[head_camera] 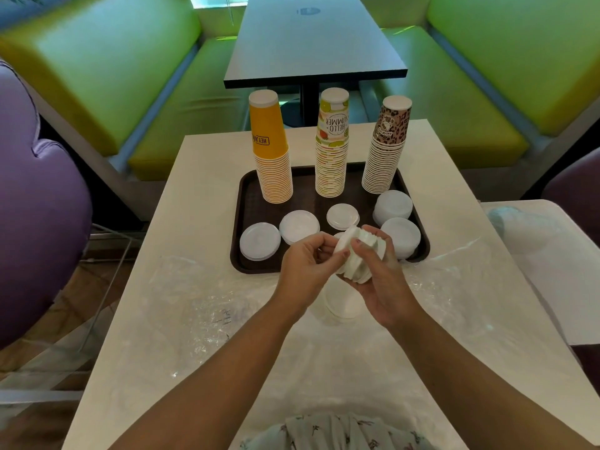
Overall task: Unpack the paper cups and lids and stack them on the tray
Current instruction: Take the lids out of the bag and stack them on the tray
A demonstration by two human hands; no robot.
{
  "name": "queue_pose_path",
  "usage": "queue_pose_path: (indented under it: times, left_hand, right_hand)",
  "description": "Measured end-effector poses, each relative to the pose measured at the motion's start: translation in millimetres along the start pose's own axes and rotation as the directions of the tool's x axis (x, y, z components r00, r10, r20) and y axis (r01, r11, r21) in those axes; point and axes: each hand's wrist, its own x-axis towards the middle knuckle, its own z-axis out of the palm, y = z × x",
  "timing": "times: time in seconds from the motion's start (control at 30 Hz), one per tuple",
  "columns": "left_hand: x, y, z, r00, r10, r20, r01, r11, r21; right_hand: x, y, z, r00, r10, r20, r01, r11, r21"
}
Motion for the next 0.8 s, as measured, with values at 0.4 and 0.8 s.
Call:
queue_pose_path:
  times: [0.4,0.8]
  left_hand:
    - [2,-5,-2,0.997,-0.071,-0.013,0.070,0.996,-0.054]
    - [20,-24,-12,0.984,-0.164,-0.075,0.159,0.985,-0.064]
  right_hand:
    - [6,6,6,1.000,0.001,0.005,0.000,0.992,-0.124]
    - [14,9,-7,0.991,0.130,-0.034,-0.130,0.992,0.009]
